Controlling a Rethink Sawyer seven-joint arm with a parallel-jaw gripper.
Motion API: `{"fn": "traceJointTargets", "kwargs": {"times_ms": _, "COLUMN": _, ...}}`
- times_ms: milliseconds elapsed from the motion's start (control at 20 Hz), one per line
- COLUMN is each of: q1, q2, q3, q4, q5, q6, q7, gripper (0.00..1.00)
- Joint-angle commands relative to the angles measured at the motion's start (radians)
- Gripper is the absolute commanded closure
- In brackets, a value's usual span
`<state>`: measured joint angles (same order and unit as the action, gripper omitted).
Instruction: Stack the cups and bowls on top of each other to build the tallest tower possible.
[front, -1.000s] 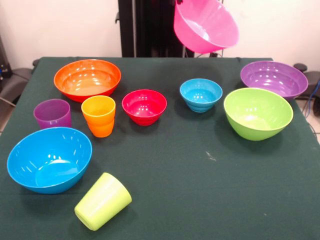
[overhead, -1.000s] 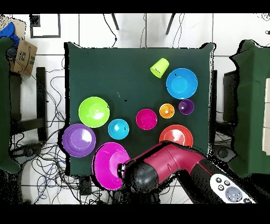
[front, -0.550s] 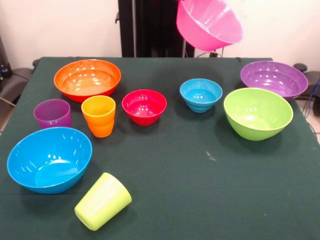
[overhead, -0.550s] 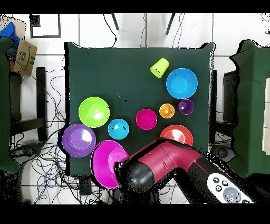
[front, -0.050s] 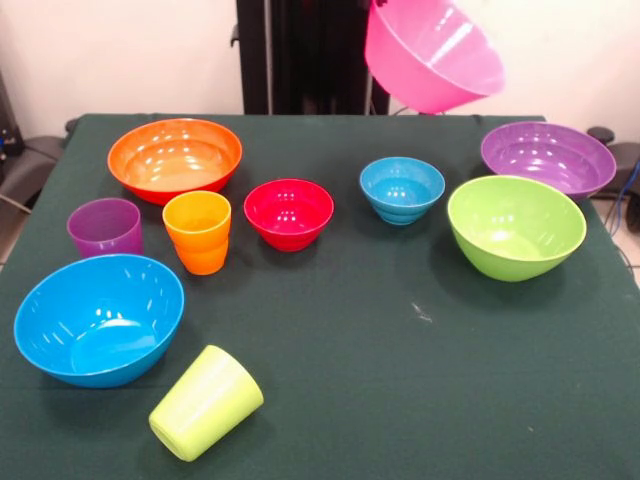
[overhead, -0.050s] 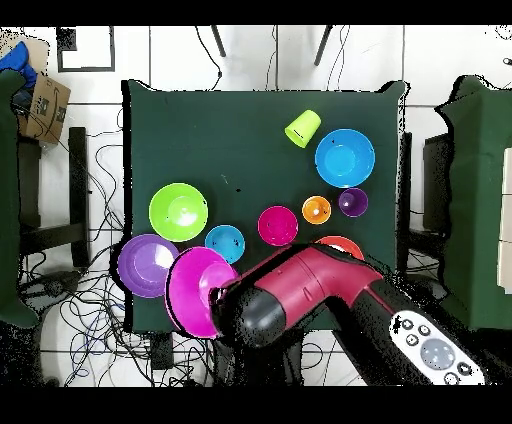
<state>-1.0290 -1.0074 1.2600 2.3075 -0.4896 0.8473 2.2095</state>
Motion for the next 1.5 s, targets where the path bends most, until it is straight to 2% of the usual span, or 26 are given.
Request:
{"fn": "traceJointTargets", "kwargs": {"times_ms": 50, "q1": 0.088, "q2": 0.155, "q3": -0.055, "q4": -0.176, "q5": -0.117, "q6": 0.158, "q7": -0.372, "gripper": 1.00}}
{"fn": "traceJointTargets", "kwargs": {"times_ms": 450, "q1": 0.124, "q2": 0.219, "q3": -0.078, "q4": -0.273, "q5": -0.139, "q6": 0.242, "q7": -0.458, "gripper": 1.00}}
{"fn": "traceJointTargets", "kwargs": {"times_ms": 800, "q1": 0.144, "q2": 0.260, "q3": -0.100, "q4": -0.353, "q5": -0.173, "q6": 0.270, "q7": -0.544, "gripper": 1.00}}
{"fn": "traceJointTargets", "kwargs": {"times_ms": 1100, "q1": 0.139, "q2": 0.299, "q3": -0.119, "q4": -0.407, "q5": -0.214, "q6": 0.227, "q7": -0.581, "gripper": 1.00}}
{"fn": "traceJointTargets", "kwargs": {"times_ms": 1500, "q1": 0.136, "q2": 0.339, "q3": -0.138, "q4": -0.486, "q5": -0.232, "q6": 0.224, "q7": -0.611, "gripper": 1.00}}
